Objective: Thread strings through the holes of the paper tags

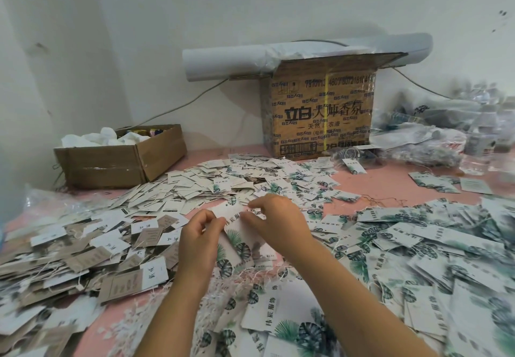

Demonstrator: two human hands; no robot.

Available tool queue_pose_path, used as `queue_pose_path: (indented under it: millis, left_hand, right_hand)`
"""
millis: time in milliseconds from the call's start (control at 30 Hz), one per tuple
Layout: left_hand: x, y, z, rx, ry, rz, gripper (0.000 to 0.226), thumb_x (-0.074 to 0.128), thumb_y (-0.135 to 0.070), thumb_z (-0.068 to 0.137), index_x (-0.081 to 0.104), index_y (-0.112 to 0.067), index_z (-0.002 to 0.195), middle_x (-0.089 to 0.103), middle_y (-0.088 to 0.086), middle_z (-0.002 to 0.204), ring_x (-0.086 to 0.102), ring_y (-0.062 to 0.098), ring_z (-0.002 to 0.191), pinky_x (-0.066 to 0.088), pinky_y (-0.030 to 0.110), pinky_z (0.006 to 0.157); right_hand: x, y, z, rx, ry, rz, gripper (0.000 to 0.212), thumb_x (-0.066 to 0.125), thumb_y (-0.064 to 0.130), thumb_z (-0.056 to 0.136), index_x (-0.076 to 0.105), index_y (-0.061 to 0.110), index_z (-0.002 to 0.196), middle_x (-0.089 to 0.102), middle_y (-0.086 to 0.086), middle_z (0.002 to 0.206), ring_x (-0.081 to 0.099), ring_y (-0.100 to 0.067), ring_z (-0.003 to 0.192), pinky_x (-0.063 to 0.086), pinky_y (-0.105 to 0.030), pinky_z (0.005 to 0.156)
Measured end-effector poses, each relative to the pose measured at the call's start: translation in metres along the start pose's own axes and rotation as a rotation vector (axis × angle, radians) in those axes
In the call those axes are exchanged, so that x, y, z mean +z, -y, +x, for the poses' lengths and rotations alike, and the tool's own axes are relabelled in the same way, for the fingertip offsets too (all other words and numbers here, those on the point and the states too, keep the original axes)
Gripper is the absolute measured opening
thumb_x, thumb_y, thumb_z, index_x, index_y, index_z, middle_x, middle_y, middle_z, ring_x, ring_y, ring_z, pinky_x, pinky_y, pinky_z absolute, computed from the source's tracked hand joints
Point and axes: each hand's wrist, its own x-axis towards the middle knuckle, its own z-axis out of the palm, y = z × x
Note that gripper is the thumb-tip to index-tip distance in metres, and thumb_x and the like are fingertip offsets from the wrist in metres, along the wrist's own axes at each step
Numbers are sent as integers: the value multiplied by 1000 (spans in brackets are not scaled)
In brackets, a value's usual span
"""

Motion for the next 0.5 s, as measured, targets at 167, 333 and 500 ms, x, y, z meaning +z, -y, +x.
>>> queue_pose_path:
  millis: [167, 333, 500]
  left_hand:
    - [2, -3, -1, 35, 29, -56, 23, 58, -23, 91, 51, -21, 69, 50, -1, 57, 48, 16, 56, 38, 33, 55]
    - [6, -14, -4, 58, 40, -80, 42, 53, -19, 95, 48, -60, 93, 61, 29, 93, 58, 31, 73, 50, 60, 72]
    - [5, -16, -4, 26, 52, -66, 46, 52, -16, 95, 44, -61, 104, 55, 13, 87, 51, 27, 76, 48, 58, 69]
  right_hand:
    - [-3, 2, 2, 168, 88, 428, 31, 67, 30, 85, 67, 1, 73, 43, 8, 45, 34, -1, 33, 28, -16, 39]
    - [-7, -1, 2, 224, 90, 575, 40, 68, 24, 84, 61, -16, 83, 33, 5, 42, 24, -4, 30, 21, -10, 33]
    - [-8, -4, 4, 189, 72, 508, 31, 60, 22, 90, 66, -7, 83, 43, 4, 45, 31, -9, 33, 30, -19, 38]
